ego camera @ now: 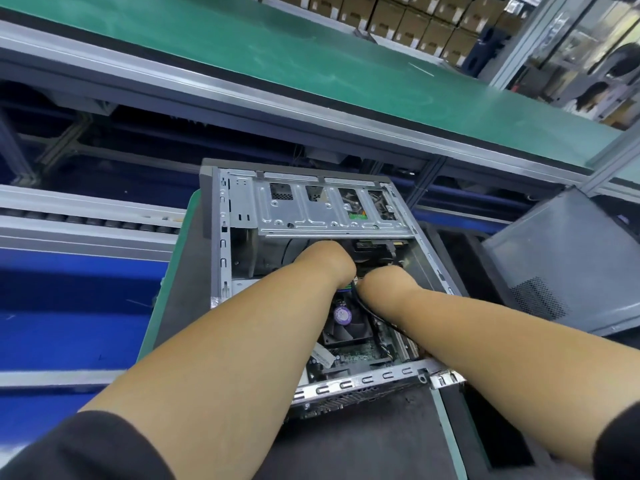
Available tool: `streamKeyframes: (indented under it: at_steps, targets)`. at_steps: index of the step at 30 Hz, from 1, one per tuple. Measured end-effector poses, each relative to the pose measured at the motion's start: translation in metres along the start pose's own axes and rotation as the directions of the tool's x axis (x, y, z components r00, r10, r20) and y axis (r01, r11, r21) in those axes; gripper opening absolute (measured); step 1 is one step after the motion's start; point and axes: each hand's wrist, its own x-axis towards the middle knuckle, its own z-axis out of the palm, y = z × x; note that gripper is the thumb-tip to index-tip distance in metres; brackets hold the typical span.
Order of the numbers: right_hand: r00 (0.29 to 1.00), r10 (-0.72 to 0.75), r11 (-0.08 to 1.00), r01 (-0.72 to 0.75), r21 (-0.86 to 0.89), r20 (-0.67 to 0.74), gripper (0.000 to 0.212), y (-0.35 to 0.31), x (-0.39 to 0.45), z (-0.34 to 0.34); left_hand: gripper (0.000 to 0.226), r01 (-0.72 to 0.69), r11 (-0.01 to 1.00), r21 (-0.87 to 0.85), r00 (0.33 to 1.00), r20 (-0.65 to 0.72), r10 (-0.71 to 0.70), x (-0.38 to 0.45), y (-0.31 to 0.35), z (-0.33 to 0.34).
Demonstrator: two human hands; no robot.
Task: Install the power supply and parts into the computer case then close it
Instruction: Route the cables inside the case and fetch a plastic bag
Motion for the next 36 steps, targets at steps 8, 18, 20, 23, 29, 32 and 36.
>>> streamKeyframes:
  at_steps: [8, 18, 20, 23, 29, 32, 36]
  targets:
    - [0.992, -0.064, 0.892, 0.105, -0.439, 0.107, 0.034, 0.012, 0.002, 0.02, 0.03, -0.041, 0.996, 0.084, 0.995, 0.096, 0.033, -0.006, 0.003, -0.004]
    - [1.0, -0.015, 0.966, 0.02, -0.256, 0.022, 0.022, 0.018, 0.007, 0.017, 0.033, -0.187, 0.897, 0.401, 0.956, 0.286, 0.072, -0.001, 0.007, -0.011]
    - [1.0, -0.02, 0.965, 0.025, -0.261, 0.02, 0.021, 0.019, 0.006, 0.018, 0.032, -0.21, 0.881, 0.424, 0.952, 0.294, 0.085, 0.002, 0.008, -0.012]
    - [1.0, -0.004, 0.955, 0.005, -0.295, 0.005, 0.022, 0.018, 0.008, 0.022, 0.032, -0.232, 0.863, 0.449, 0.948, 0.303, 0.098, 0.003, 0.01, -0.013]
    - [1.0, 0.002, 0.959, -0.008, -0.282, -0.021, 0.027, 0.018, 0.014, 0.022, 0.032, -0.289, 0.823, 0.488, 0.938, 0.317, 0.141, 0.006, 0.006, -0.021]
    - [1.0, -0.012, 0.958, 0.003, -0.286, -0.027, 0.025, 0.02, 0.013, 0.021, 0.016, -0.265, 0.837, 0.479, 0.947, 0.295, 0.131, 0.006, 0.001, -0.024]
    - [0.999, -0.004, 0.956, -0.006, -0.294, -0.032, 0.025, 0.02, 0.012, 0.018, 0.025, -0.223, 0.86, 0.459, 0.956, 0.277, 0.1, 0.006, -0.009, -0.024]
